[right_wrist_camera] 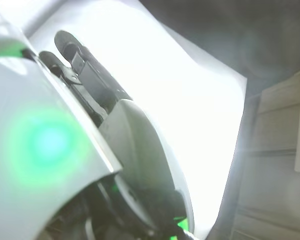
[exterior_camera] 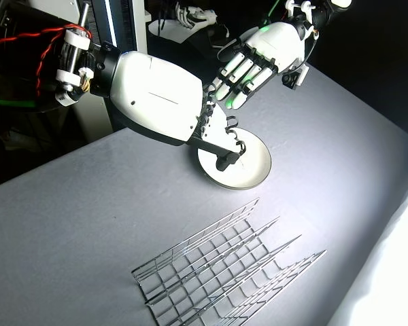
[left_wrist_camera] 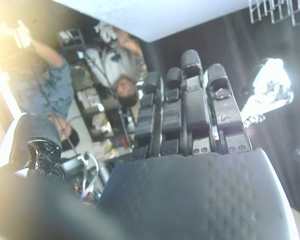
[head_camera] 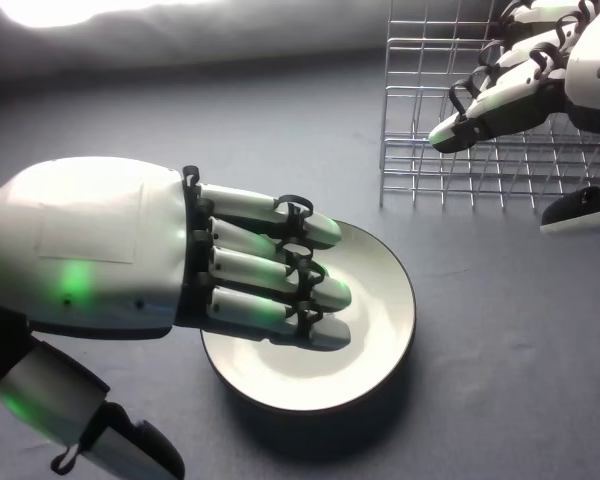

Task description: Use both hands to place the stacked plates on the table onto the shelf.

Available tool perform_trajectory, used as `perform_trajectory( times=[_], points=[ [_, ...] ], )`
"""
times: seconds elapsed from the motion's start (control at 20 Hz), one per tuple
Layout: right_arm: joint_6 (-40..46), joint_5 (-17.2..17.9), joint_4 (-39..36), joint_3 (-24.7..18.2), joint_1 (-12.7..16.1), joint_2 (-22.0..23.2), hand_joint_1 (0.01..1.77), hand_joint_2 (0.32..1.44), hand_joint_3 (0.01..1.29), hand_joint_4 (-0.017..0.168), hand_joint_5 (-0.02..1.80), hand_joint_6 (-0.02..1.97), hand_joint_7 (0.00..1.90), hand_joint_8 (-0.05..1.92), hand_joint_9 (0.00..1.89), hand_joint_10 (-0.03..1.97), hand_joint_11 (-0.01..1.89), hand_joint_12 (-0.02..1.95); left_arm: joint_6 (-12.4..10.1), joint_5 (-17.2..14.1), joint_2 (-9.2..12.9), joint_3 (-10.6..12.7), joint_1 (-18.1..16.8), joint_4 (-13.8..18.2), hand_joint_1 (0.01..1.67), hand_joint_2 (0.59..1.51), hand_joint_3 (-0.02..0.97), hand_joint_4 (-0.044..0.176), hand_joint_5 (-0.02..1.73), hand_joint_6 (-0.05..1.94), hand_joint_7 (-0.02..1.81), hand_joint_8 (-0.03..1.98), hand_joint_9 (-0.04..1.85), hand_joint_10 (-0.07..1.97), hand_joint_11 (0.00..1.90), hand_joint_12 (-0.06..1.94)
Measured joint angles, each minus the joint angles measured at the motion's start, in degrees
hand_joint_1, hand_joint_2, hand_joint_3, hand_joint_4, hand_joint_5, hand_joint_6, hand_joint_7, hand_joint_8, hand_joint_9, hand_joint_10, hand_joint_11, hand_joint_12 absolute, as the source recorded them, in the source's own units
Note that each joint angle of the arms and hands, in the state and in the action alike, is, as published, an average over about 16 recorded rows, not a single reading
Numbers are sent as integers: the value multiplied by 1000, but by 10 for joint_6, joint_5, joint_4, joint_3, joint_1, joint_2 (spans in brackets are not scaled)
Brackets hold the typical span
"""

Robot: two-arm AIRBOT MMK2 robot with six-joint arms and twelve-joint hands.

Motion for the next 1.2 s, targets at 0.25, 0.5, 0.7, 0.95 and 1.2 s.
perform_trajectory(
  times=[0.25, 0.5, 0.7, 0.95, 1.2],
  points=[
    [-3, 0, -3, 1, -1, 0, 345, 1284, 26, 5, 305, 42, 333, 25, 235, 174, 18, 909, -19, -3, 2, 1, -14, 21, 58, 1146, 20, 4, 156, 5, 153, 5, 178, 6, 49, 244],
    [-8, 4, -7, 2, -3, 0, 176, 1332, 23, 6, 266, 36, 282, 22, 219, 101, 19, 831, -35, -9, 3, 6, -24, 37, 38, 1153, 18, 4, 135, 4, 143, 1, 144, 6, 47, 246],
    [-14, 11, -14, 4, -8, 0, 17, 1370, 14, 7, 236, 27, 244, 17, 205, 46, 19, 762, -58, -16, 4, 14, -34, 60, 24, 1162, 2, 3, 126, -1, 144, -6, 133, 1, 49, 246],
    [-21, 29, -28, 13, -15, 0, 13, 1371, 14, 6, 233, 26, 240, 16, 207, 36, 19, 767, -75, -29, 3, 27, -30, 80, 23, 1160, 5, 2, 125, 1, 150, -6, 143, 7, 52, 246],
    [-28, 55, -45, 23, -21, 0, 12, 1371, 14, 5, 214, 26, 223, 16, 191, 28, 18, 703, -75, -41, -1, 39, -17, 96, 22, 1161, 4, 1, 118, 1, 148, -5, 143, 7, 50, 246]
  ],
)
